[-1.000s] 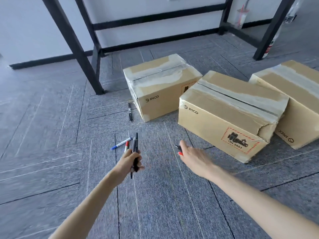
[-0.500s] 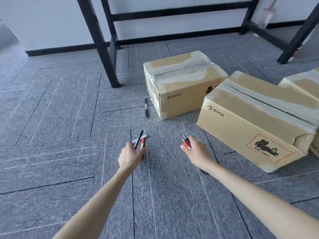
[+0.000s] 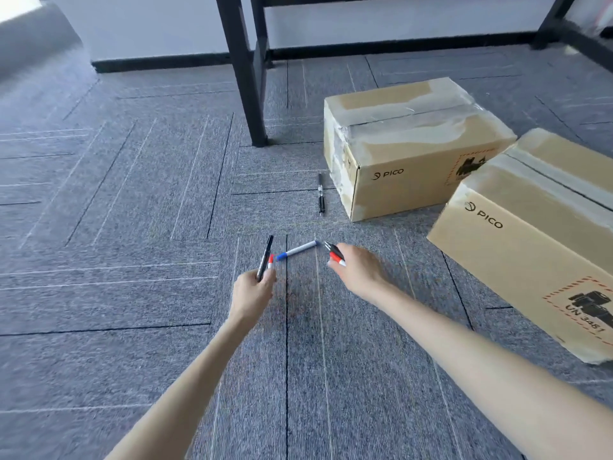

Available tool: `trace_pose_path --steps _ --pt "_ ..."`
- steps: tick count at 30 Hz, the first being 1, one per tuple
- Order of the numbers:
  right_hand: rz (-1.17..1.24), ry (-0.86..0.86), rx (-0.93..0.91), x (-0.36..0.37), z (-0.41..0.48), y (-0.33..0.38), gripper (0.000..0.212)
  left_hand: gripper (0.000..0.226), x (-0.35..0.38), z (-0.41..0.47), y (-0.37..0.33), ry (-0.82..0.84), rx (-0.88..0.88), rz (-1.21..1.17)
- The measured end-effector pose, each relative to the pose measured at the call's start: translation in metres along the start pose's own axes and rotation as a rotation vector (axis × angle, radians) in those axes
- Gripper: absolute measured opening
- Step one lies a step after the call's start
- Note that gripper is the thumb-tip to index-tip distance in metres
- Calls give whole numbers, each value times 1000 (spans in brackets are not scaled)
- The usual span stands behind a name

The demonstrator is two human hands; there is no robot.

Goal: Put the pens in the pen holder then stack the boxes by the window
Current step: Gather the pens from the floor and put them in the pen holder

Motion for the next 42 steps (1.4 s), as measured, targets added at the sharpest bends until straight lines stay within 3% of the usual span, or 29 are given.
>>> trace_pose_path --steps 10,19,25,29,31,34,38,42 --pt "-234 89 -303 52 30 58 25 36 -26 2 34 152 -161 -149" --pt "-206 72 -312 51 28 56 17 25 -24 13 21 77 -167 -255" --pt "-114 68 -161 26 29 21 20 20 2 33 -16 44 -16 -187" --pt "-54 3 -17 -3 26 -15 18 35 28 55 -41 -73 86 44" --pt "-25 -35 53 -16 24 -31 16 39 42 67 -57 -144 98 185" --pt "30 -69 142 -31 18 -52 13 32 64 85 -79 -197 78 202" --pt "155 -66 211 -39 4 -67 12 25 87 106 -93 -179 76 226" --pt "260 -78 265 -42 -13 -75 26 29 104 116 -92 -136 80 296"
Point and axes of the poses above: each hand's wrist, its own z-axis towards the middle knuckle, its own x-axis out of the palm, y = z × x, the point moved 8 cm from there along z, towards the middle knuckle, and after that the axes turned 13 degrees about -y, right-handed, at the moved point
